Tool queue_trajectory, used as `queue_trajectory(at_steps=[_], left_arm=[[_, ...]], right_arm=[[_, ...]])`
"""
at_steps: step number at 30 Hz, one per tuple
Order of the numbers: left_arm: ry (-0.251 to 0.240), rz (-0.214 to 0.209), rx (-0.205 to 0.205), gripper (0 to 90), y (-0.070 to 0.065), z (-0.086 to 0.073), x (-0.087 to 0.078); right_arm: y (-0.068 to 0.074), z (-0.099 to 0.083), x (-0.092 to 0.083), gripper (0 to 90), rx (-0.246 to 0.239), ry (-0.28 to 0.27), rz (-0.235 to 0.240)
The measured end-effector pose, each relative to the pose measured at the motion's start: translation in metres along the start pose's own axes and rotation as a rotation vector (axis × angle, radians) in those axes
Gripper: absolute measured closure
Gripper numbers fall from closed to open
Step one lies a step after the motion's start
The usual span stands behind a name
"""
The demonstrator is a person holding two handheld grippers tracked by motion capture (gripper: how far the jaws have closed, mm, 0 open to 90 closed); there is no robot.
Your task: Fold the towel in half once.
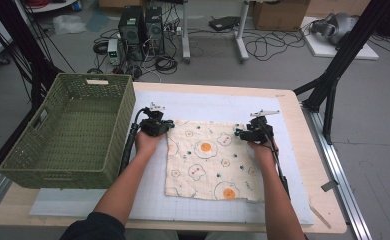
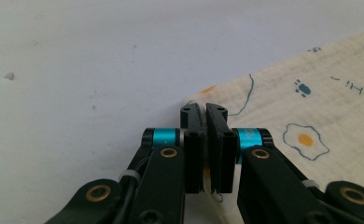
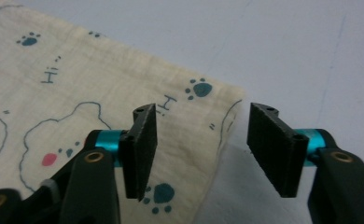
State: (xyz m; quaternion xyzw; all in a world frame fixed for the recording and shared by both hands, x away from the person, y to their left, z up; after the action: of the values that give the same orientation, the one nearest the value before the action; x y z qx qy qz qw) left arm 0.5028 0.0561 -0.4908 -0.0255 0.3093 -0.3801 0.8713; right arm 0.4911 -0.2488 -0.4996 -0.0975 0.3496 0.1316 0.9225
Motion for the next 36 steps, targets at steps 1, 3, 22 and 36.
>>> queue_trajectory(at_steps=[1, 3, 22, 36], left_arm=[[0.001, -0.001, -0.001, 85.2, 0.0, 0.0, 0.0], [0.005, -0.001, -0.004, 85.2, 0.0, -0.001, 0.0], [-0.18, -0.036, -0.091, 85.9, 0.009, 0.025, -0.025], [-0.162, -0.105, 0.005, 85.7, -0.023, 0.025, -0.043]], right_arm=[[0.001, -0.001, 0.003, 46.6, -0.008, 0.005, -0.011], [0.002, 0.002, 0.004, 53.6, -0.003, 0.002, -0.017], [0.01, 0.036, -0.011, 86.5, -0.041, -0.134, -0.025], [0.009, 0.024, -0.037, 86.4, -0.042, -0.161, 0.041]])
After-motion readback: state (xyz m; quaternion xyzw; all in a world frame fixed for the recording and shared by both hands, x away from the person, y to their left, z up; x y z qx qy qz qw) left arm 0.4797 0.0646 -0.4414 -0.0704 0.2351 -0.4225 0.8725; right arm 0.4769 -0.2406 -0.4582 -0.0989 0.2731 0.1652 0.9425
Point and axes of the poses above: each handheld gripper's, and its own axes: x roughly forward along the jaws, z roughly out of its top, y roughly to its left, the point moved 8 cm from there along x, roughly forward along the jaws, and after that the axes turned 13 degrees about -z, right-handed, at the moved point
